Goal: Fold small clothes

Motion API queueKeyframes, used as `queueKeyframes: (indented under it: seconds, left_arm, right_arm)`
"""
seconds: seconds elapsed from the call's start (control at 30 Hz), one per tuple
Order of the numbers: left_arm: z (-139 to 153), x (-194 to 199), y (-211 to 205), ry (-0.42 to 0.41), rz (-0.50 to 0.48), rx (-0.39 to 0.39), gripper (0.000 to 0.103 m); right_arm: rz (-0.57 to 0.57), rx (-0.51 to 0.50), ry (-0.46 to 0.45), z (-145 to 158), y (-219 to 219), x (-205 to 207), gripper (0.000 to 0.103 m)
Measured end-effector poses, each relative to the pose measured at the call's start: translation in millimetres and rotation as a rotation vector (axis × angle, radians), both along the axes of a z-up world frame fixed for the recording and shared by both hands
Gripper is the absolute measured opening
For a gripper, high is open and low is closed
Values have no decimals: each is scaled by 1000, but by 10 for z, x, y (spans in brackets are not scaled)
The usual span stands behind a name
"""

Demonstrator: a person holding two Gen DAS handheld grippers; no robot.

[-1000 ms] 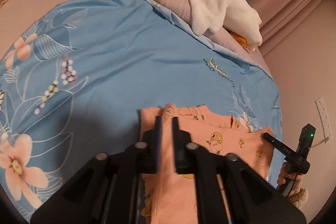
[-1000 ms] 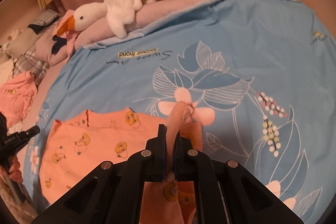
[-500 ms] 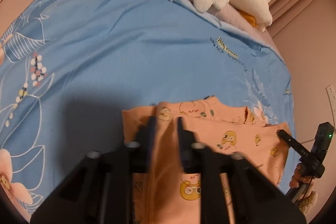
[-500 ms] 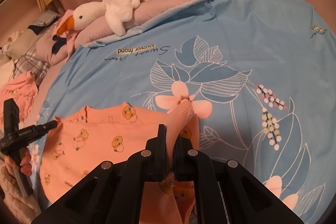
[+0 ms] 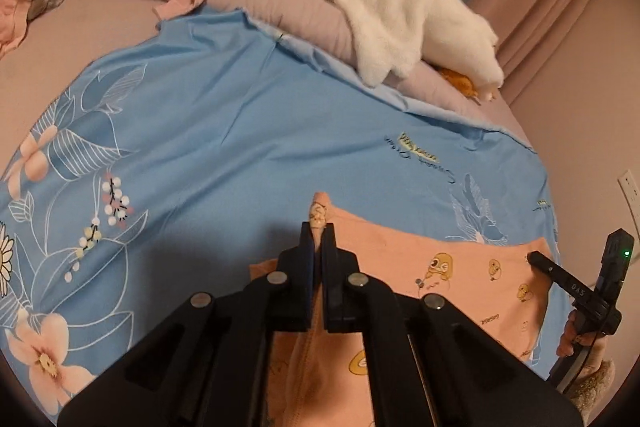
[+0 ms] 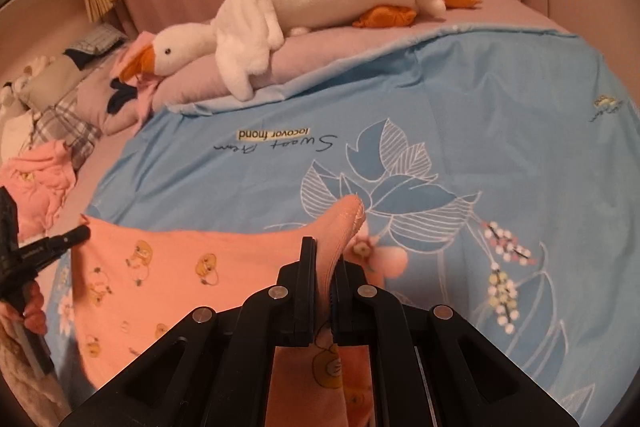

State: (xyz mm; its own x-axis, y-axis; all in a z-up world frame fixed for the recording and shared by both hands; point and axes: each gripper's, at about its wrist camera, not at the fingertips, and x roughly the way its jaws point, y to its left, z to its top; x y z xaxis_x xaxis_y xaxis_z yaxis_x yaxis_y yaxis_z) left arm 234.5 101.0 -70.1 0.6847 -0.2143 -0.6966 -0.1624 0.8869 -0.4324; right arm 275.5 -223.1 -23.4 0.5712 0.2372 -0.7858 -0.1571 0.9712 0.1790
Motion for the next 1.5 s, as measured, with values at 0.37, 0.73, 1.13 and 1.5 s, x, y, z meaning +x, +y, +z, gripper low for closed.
queueKeyframes:
  seconds: [0.37,0.73,1.13,1.5]
  left_arm:
    - [-494,249,34,129,17,38,3]
    - [-491,159,34,178,41,68,30]
    - [-333,-664,-105,141,-23,-2,79]
    - [-617,-1200,-251,184,4,-91,78]
  right_arm:
    - [-39,-119,153,-656,73,313,7]
    - [-72,-157,139,-610,42,217,37]
    - [-178,-106,96,-238,-133,-432,76]
    - [-229,-93,108,-367,-171,-1151,76]
